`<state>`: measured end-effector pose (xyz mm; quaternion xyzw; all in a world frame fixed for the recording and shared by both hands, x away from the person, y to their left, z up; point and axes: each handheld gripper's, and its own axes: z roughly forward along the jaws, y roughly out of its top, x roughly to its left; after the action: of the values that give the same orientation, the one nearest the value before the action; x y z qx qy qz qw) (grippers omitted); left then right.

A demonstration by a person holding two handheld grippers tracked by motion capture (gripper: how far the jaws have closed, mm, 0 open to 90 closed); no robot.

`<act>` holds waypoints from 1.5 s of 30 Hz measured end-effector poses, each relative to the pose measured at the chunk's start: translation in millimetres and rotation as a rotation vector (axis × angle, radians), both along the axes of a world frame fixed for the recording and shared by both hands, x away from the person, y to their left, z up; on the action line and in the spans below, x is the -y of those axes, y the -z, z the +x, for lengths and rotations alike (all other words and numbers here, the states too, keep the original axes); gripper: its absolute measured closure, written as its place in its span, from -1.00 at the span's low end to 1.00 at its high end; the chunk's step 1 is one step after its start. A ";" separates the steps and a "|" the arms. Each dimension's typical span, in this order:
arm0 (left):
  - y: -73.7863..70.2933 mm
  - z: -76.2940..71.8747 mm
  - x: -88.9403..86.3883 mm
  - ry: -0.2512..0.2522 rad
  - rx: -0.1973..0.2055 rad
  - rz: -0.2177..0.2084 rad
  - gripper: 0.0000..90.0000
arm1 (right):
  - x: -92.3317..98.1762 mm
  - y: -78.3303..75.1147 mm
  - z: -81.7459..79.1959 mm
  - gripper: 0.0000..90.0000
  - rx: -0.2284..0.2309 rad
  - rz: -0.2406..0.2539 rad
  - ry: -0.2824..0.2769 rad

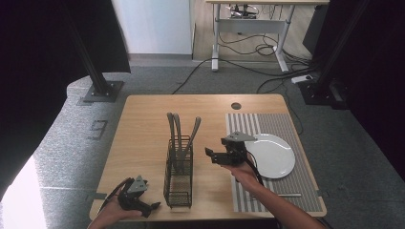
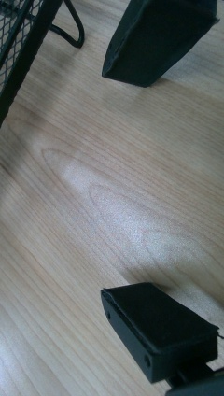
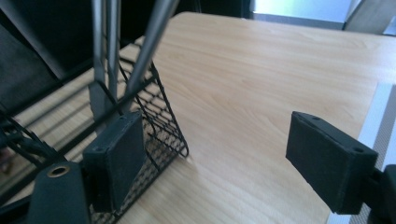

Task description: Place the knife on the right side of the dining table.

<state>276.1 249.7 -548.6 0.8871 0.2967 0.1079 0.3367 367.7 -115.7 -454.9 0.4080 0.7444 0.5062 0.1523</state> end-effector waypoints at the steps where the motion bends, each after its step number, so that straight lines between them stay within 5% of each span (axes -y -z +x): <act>1: 0.0 0.0 0.0 0.000 0.000 0.000 -1.00 | 0.1 -1.8 0.9 -0.55 0.001 0.004 -0.005; 14: 0.0 -0.1 -0.1 0.000 0.000 0.000 -1.00 | -13.0 -14.2 20.7 -0.47 0.010 0.058 -0.064; 31: 0.0 -0.4 -0.2 -0.001 0.000 0.000 -1.00 | -48.4 -21.7 45.0 -0.17 0.026 0.058 -0.148; 39: 0.0 -0.5 -0.2 -0.001 0.000 0.001 -1.00 | -56.2 -17.8 53.3 0.40 -0.007 0.077 -0.207; 45: 0.0 -0.5 -0.2 -0.001 0.000 0.000 -1.00 | -52.5 -15.1 59.8 0.56 -0.049 0.118 -0.227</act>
<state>275.6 249.9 -548.5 0.8870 0.2972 0.1083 0.3365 427.5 -63.2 -439.8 0.3414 0.7582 0.5531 0.0515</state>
